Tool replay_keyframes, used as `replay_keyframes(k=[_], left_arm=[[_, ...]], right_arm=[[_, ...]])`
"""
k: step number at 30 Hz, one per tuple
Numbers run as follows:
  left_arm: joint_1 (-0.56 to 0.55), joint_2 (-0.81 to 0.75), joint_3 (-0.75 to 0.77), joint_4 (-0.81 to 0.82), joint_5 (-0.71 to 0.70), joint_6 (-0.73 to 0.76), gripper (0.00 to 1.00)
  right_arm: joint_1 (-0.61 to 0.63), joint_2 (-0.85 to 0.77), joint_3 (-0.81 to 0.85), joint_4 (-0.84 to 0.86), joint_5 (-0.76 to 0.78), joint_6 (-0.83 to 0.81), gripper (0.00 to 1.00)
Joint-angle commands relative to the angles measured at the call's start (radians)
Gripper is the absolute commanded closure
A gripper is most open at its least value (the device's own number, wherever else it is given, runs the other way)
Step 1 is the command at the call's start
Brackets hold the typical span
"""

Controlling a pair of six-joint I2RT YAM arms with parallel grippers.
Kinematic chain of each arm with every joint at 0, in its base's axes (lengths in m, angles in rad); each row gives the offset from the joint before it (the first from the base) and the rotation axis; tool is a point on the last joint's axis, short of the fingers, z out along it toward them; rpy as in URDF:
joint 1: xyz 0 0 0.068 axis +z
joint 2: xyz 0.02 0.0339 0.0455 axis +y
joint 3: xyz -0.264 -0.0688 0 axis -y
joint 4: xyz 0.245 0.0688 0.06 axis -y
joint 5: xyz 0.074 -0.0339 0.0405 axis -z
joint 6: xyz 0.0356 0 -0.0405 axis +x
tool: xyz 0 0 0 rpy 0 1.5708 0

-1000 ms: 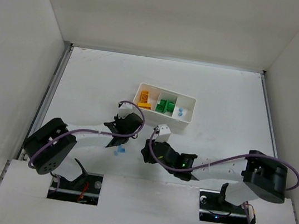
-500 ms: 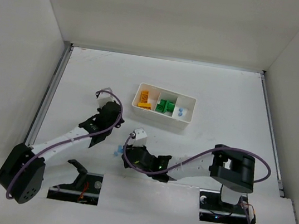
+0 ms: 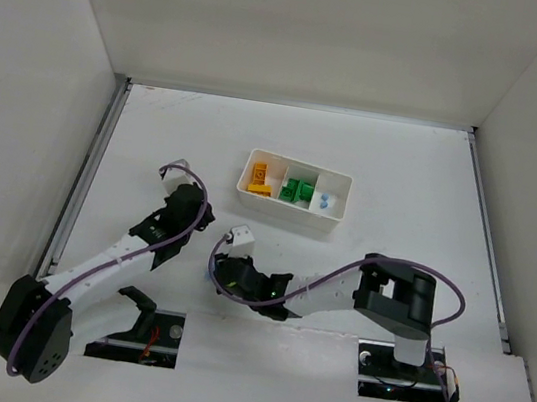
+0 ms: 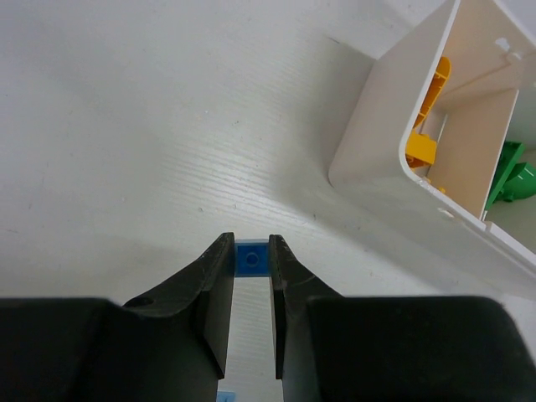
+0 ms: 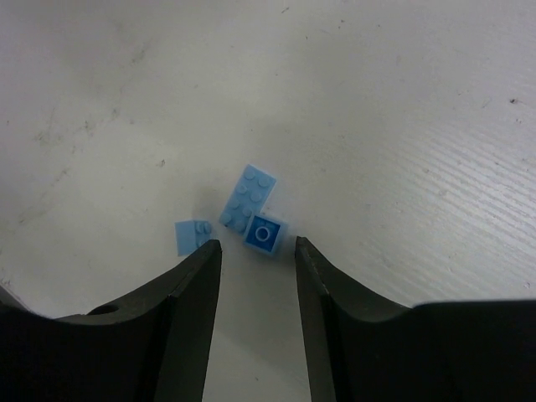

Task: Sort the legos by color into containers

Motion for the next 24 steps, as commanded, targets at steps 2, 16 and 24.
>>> replay_keyframes(k=[2, 16, 24], left_arm=[[0.012, -0.031, -0.017, -0.002, 0.019, -0.017, 0.88], [-0.013, -0.074, 0.029, -0.019, 0.033, -0.021, 0.88], [-0.129, 0.012, 0.161, 0.030, 0.031, -0.030, 0.87]], right_arm=[[-0.009, 0.014, 0.036, 0.026, 0.049, -0.010, 0.57], [-0.011, -0.058, -0.006, 0.010, 0.088, -0.007, 0.75], [-0.015, -0.367, -0.216, 0.009, 0.174, 0.012, 0.75]])
